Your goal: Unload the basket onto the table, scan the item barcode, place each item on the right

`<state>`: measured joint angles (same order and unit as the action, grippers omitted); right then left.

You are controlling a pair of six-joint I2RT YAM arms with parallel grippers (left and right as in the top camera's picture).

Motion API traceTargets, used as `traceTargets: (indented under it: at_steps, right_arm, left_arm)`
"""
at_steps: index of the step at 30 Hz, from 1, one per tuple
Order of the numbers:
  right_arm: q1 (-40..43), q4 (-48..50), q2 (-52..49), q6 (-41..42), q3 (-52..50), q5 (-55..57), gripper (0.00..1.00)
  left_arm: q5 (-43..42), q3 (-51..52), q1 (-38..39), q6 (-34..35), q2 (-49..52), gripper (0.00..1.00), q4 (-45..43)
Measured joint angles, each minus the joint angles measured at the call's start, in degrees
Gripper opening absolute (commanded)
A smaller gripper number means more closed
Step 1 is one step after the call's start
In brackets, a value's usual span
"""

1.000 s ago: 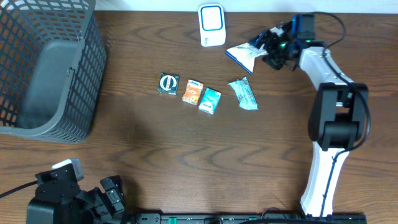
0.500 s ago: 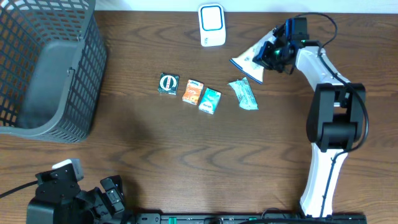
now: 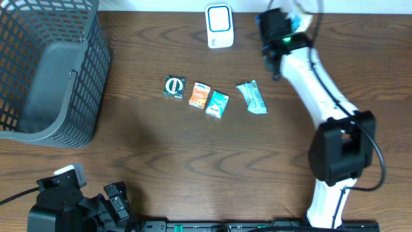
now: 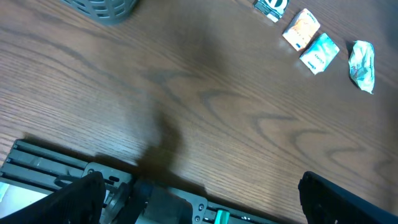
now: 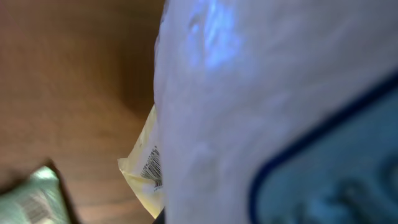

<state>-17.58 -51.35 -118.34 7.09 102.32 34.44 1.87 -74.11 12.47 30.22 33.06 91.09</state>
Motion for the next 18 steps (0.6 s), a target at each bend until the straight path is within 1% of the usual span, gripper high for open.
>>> traceTargets:
  at_steps: [6,8,11,12,13,15,17,18]
  right_arm:
    - [-2.4,-6.1,-6.2,-2.8,-0.1,5.6,0.02]
    - [-2.7,-8.4,-7.8,-3.1,-0.2,6.3,0.04]
    - [-3.8,-10.5,-8.3,-3.0,-0.3,6.4,0.11]
    - [-4.8,-10.9,-8.3,-3.0,-0.3,6.5,0.21]
    - [-5.3,-11.0,-8.2,-3.1,-0.3,6.5,0.26]
    - [-7.6,-11.7,-8.2,-3.1,-0.3,6.5,0.49]
    - [-9.9,-11.9,-8.2,-3.2,-0.3,6.3,0.67]
    - [-10.9,-11.9,-8.2,-3.1,-0.3,6.0,0.71]
  left_arm:
    - [0.0,0.0,0.0,0.0,0.0,0.98,0.0]
    - [0.0,0.0,0.0,0.0,0.0,0.97,0.0]
    - [0.0,0.0,0.0,0.0,0.0,0.97,0.0]
    - [0.0,0.0,0.0,0.0,0.0,0.98,0.0]
    - [0.0,0.0,0.0,0.0,0.0,0.98,0.0]
    - [0.0,0.0,0.0,0.0,0.0,0.98,0.0]
    - [0.0,0.0,0.0,0.0,0.0,0.98,0.0]
    - [0.0,0.0,0.0,0.0,0.0,0.98,0.0]
